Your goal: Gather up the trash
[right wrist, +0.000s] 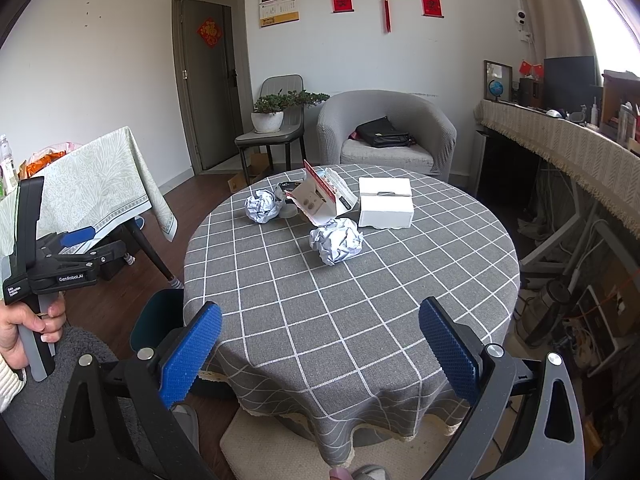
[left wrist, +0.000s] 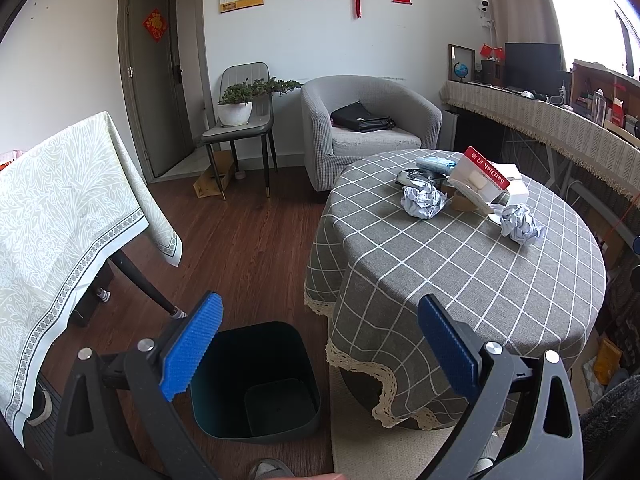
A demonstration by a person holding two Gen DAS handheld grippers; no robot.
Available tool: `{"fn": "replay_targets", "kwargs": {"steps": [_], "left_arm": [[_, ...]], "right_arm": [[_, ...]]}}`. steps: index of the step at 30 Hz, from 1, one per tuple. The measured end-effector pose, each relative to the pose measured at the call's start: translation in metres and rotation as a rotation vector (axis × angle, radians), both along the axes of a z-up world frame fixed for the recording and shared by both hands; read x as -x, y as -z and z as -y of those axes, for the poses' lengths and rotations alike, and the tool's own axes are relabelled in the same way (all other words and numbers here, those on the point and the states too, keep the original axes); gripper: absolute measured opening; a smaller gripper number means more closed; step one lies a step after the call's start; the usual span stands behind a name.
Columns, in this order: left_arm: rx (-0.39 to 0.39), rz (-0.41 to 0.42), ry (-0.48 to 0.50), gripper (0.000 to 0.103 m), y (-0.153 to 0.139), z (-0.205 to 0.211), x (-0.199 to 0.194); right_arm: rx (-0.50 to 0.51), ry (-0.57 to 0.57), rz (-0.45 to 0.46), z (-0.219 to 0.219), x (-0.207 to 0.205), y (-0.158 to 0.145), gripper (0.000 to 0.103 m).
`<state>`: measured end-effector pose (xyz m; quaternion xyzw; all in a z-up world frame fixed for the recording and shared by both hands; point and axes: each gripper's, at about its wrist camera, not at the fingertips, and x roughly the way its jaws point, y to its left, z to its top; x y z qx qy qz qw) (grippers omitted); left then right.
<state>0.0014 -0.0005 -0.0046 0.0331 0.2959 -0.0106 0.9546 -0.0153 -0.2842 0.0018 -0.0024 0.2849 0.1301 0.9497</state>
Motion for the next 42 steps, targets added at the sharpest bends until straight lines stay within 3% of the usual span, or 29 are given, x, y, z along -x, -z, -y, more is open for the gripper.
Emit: {"fn": "replay_targets", "kwargs": {"steps": [29,34,42], "left_arm": [[0.006,-0.007,-0.003,0.1,0.0,0.001,-0.001],[0.019,-0.009,0.027,0.1,-0.005,0.001,0.001],[0.014,0.026,0.109,0.099,-0.016,0.018,-0.004]], "right_arm": [[0.003,0.003,-0.002,0.003,-0.001,0.001,0.1],[-0.012,0.005,-0.035,0.004,-0.003,0.002,0.1],[0.017,0.012,-0.017,-0.003,-0.01,0.003,0.1]]}}
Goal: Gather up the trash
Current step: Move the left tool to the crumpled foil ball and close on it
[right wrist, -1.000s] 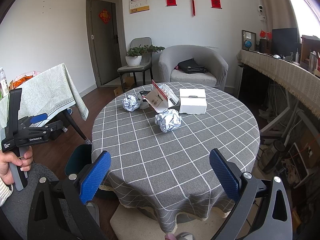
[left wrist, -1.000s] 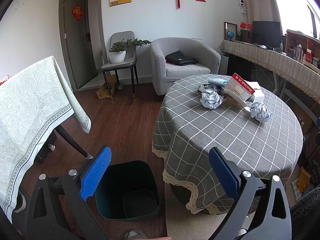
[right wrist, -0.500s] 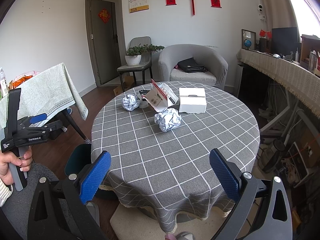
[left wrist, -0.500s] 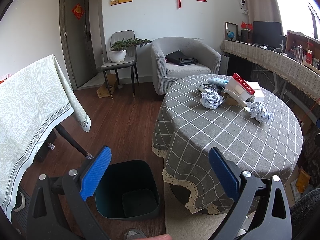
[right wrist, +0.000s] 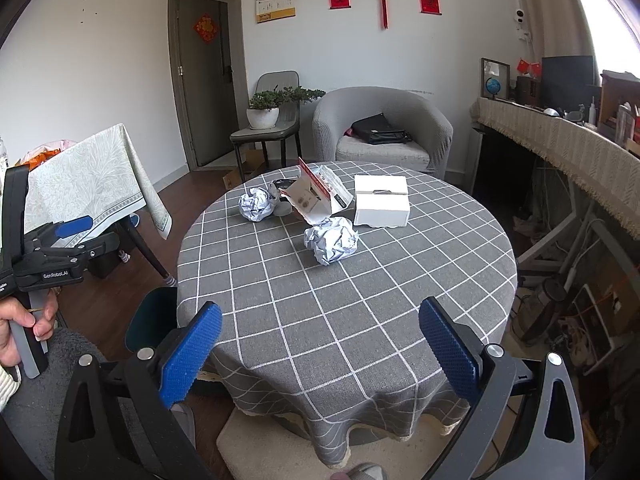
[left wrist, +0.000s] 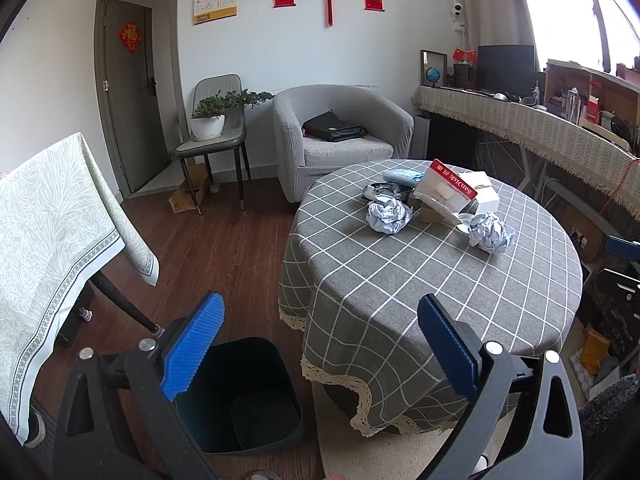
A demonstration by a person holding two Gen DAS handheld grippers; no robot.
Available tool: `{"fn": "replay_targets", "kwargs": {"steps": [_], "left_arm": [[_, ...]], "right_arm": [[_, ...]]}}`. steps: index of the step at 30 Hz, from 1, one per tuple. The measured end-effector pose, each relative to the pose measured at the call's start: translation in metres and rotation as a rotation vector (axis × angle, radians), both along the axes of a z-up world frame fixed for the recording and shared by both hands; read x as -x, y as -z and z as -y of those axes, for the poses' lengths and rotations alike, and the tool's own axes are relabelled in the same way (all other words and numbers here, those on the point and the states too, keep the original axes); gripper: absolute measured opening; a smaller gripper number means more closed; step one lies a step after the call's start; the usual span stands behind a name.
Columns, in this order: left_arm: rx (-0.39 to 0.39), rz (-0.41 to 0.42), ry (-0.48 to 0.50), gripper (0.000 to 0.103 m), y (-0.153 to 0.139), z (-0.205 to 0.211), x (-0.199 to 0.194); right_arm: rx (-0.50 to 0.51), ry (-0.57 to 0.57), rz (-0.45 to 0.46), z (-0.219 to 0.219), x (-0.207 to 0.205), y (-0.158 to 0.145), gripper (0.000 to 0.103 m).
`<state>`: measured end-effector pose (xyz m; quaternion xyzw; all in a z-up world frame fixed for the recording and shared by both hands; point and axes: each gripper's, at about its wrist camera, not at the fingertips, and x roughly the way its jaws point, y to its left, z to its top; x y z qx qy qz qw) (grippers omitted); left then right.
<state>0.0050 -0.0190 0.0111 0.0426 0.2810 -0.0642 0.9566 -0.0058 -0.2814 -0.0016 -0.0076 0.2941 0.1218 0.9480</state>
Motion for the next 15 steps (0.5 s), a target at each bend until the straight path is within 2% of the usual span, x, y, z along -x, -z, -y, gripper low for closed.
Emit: {"fn": "replay_targets", "kwargs": {"steps": [2,5,11,15], "left_arm": [[0.014,-0.002,0.021,0.098,-0.002,0.004,-0.007],[0.019,-0.004,0.051,0.087,-0.004,0.011,-0.022],[0.032,-0.038,0.111,0.079,0.005,0.024,-0.055],[0.033,-0.049,0.145,0.078,0.013,0.032,-0.077]], "right_arm": [[-0.004,-0.006,-0.012,-0.003,-0.008,0.003,0.1],[0.006,-0.019,-0.017,-0.01,-0.02,0.005,0.098],[0.017,-0.023,-0.041,-0.017,-0.051,0.011,0.088],[0.021,-0.023,-0.05,-0.018,-0.071,0.016,0.082]]}}
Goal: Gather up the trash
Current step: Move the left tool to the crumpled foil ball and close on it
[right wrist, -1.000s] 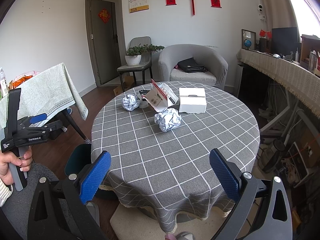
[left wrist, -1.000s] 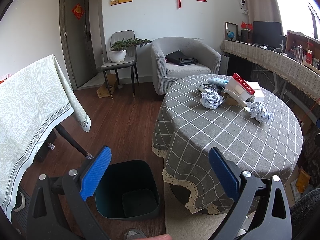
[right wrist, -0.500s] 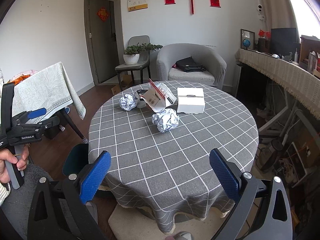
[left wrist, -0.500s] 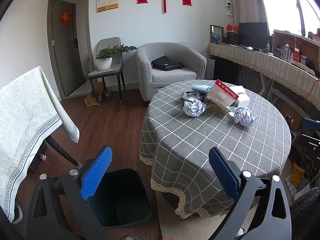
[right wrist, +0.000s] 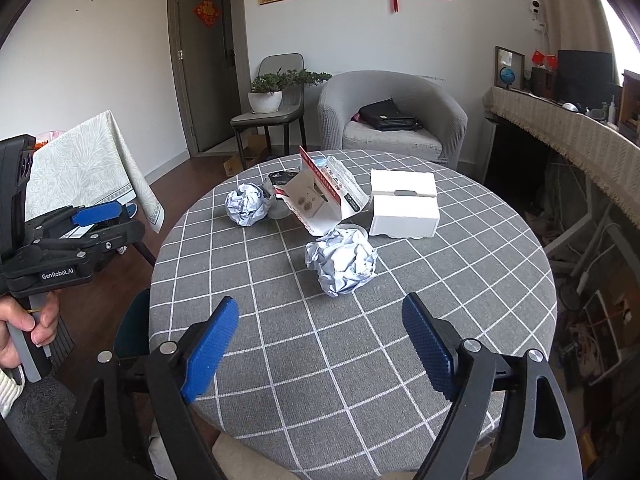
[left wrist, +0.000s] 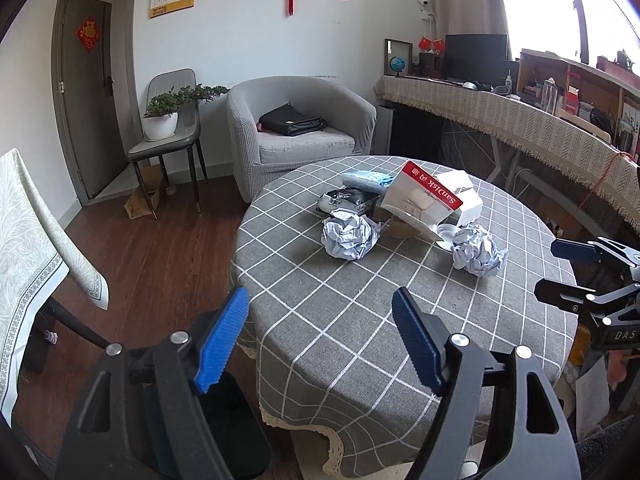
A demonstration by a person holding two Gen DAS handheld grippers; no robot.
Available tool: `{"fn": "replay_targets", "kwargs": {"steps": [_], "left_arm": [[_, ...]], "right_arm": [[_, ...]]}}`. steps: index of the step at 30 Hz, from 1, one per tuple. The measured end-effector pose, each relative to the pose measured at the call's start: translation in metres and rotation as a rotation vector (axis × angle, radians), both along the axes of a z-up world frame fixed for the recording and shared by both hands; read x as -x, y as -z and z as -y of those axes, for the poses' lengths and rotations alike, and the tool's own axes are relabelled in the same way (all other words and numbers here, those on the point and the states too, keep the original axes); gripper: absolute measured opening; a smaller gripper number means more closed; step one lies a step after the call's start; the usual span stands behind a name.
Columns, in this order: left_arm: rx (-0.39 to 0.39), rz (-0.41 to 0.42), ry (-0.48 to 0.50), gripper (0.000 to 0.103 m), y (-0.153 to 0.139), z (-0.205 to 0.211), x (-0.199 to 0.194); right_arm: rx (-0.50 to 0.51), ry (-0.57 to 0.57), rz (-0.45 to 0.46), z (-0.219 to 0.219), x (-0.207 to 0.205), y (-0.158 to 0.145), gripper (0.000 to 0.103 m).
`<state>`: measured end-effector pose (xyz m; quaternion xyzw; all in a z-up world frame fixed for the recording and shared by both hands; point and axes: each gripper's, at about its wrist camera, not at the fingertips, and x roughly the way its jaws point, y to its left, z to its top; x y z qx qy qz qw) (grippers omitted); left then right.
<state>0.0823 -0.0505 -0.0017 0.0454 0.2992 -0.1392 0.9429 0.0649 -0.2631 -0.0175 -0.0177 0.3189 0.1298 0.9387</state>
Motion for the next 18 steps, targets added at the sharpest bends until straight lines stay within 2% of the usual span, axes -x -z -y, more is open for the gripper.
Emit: {"fn": "replay_targets", "kwargs": {"steps": [5,8,14,18], "left_arm": [[-0.001,0.002,0.035,0.077,0.007,0.009,-0.025],[-0.017,-0.007,0.062,0.07,0.014,0.017,-0.04],[-0.011,-0.037,0.108,0.07,0.024,0.028,-0.069],[-0.023,-0.038,0.133,0.07,0.026,0.035,-0.086]], "right_arm": [[-0.001,0.003,-0.002,-0.002,-0.024,0.004,0.082],[0.005,0.002,-0.02,-0.004,-0.039,0.009,0.078],[0.009,-0.009,-0.062,-0.013,-0.064,0.018,0.077],[0.026,-0.008,-0.081,-0.019,-0.074,0.02,0.072]]}}
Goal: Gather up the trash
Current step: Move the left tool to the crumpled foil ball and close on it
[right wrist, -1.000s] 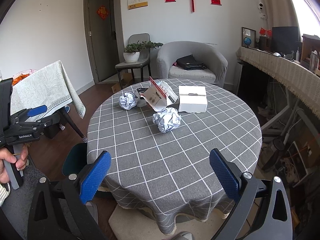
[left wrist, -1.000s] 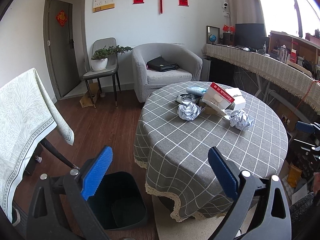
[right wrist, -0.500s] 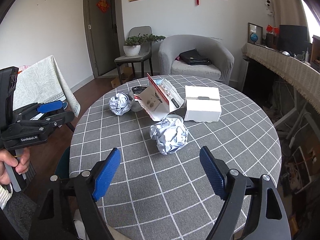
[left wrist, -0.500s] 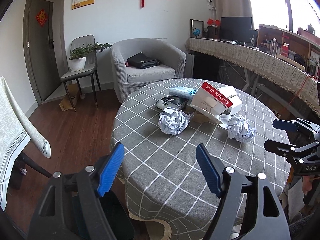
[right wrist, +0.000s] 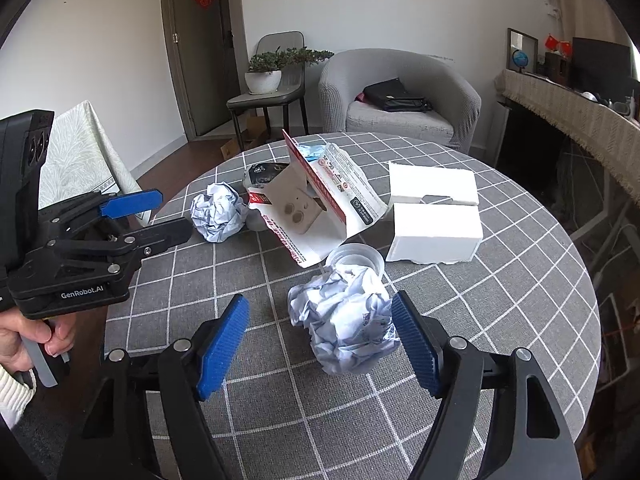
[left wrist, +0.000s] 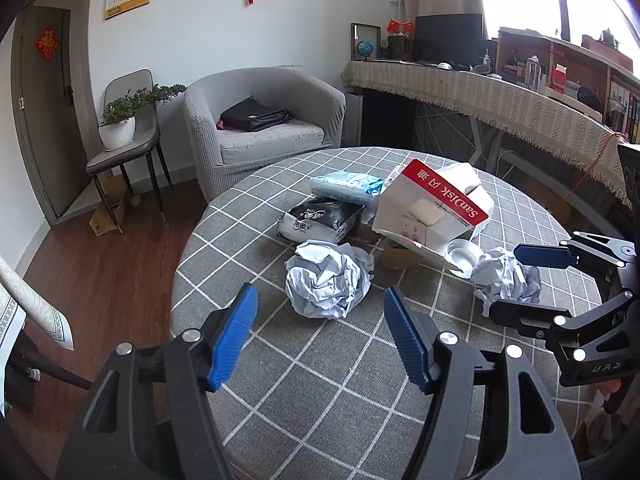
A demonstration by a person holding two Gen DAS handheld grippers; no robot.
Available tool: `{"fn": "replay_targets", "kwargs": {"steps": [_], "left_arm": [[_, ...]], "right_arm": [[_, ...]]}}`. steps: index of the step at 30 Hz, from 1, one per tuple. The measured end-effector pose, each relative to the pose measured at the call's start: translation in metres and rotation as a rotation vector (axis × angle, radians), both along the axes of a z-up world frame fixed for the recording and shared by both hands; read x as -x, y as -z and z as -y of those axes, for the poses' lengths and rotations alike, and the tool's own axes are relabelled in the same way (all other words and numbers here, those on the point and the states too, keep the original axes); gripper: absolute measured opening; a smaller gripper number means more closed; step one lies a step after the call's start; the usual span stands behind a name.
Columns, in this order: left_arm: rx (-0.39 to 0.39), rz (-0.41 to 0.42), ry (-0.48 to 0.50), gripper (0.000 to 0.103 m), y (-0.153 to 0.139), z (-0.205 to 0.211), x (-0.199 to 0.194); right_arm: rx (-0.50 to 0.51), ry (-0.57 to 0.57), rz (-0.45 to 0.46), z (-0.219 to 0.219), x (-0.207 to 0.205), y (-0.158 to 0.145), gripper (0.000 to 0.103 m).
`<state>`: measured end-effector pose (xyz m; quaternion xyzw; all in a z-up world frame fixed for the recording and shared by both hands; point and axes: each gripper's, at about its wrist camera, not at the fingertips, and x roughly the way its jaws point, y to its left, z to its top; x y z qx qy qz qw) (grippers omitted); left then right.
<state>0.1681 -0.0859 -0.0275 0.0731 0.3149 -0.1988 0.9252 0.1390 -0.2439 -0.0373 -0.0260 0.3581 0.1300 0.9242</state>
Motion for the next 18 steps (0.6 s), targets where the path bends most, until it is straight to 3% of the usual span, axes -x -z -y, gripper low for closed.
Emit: {"fn": "replay_targets", "kwargs": {"steps": [5,11,14,18], "left_arm": [[-0.031,-0.01,0.029,0.07,0.006,0.011,-0.018],[-0.015,-0.046,0.047,0.069,0.009,0.017,-0.034],[-0.024,-0.06,0.051,0.058,0.013,0.02,-0.037],[-0.011,-0.061,0.048,0.054,0.014,0.019,-0.037]], "right_arm": [[0.012,0.028,-0.019,0.002,-0.008,0.001,0.066],[0.01,0.07,-0.043,0.012,-0.013,0.009,0.057],[-0.008,0.075,-0.045,0.015,-0.014,0.009,0.052],[-0.013,0.077,-0.036,0.016,-0.011,0.008,0.046]]}}
